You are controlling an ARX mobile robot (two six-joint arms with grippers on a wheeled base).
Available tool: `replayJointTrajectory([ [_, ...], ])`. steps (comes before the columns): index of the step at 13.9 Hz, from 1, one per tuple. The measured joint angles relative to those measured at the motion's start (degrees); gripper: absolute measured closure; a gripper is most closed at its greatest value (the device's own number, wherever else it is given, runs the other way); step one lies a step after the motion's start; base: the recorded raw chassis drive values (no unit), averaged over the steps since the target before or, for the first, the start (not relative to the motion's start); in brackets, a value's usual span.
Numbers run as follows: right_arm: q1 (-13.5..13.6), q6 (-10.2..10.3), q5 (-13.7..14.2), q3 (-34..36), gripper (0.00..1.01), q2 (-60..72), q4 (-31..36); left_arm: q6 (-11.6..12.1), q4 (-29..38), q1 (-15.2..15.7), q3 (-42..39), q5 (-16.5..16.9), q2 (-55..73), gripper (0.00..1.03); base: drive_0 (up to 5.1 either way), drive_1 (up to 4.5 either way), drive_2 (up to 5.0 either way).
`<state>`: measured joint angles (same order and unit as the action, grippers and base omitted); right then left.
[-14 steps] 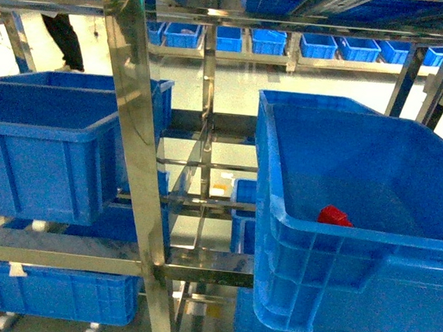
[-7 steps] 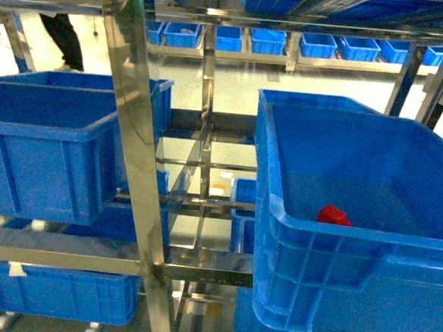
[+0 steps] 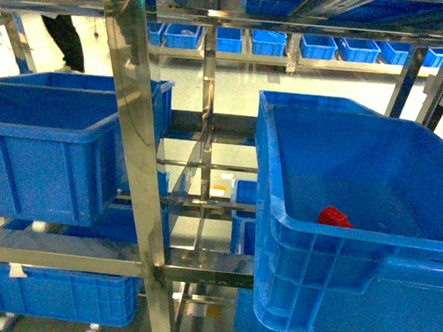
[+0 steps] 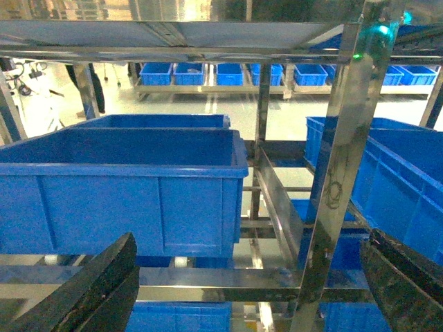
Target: Pick red block from blue box to shelf
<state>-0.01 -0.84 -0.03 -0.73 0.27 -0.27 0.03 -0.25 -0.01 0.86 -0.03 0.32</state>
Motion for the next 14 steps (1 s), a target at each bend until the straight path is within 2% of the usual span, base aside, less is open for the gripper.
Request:
replayJointTrajectory([
  [3,0.00,0.02,0.00,0.00,0.44,0.00,0.00,0.00,0.00,0.00,0.00,0.00,0.00,0.05,0.0,0.00,0.0],
  [6,0.00,0.02,0.00,0.00,0.05,0.00,0.00,0.00,0.00,0.00,0.00,0.00,0.00,0.05,0.0,0.00,0.0],
  [14,0.00,0.17,0.00,0.00,0.03,0.00,0.00,0.00,0.00,0.00,0.00,0.00,0.00,0.05,0.0,0.00,0.0],
])
